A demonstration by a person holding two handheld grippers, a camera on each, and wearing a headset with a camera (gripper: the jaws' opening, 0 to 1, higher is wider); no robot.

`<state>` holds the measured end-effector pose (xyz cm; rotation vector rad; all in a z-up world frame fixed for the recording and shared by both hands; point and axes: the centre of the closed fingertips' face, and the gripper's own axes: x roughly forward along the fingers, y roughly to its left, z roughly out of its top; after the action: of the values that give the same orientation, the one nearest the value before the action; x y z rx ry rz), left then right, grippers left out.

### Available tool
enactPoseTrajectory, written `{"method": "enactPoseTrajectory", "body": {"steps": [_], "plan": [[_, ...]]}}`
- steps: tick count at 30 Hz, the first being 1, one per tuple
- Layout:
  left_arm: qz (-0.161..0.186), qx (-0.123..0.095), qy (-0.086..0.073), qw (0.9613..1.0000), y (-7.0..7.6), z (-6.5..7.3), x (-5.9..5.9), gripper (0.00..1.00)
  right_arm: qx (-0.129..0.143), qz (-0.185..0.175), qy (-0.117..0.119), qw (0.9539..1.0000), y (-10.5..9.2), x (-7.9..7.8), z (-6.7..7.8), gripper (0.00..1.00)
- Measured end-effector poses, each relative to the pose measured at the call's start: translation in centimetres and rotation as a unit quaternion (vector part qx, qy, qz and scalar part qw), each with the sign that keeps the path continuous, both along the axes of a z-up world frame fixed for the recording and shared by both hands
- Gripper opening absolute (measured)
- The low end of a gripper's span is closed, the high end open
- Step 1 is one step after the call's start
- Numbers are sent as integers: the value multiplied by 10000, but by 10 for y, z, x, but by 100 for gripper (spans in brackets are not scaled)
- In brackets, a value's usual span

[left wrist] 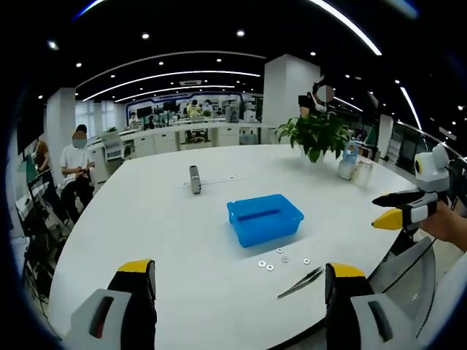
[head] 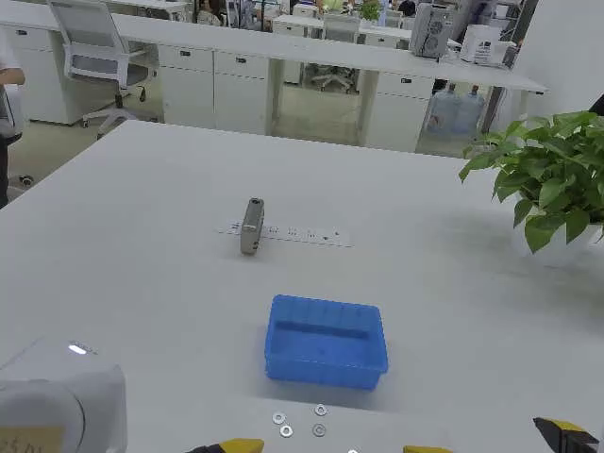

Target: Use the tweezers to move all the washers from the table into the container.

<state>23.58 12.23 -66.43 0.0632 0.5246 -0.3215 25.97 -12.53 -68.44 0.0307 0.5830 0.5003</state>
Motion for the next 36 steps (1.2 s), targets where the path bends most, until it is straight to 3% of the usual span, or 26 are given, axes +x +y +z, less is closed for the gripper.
{"method": "enactPoseTrajectory", "body": {"steps": [26, 36], "plan": [[-267, 64, 214, 9994, -7, -11, 5, 99, -141, -13, 68, 9999, 2, 4, -6, 99], [-341, 54, 214, 9992, -9, -12, 7, 99, -223, 53, 149, 9996, 4, 4, -9, 99]]}}
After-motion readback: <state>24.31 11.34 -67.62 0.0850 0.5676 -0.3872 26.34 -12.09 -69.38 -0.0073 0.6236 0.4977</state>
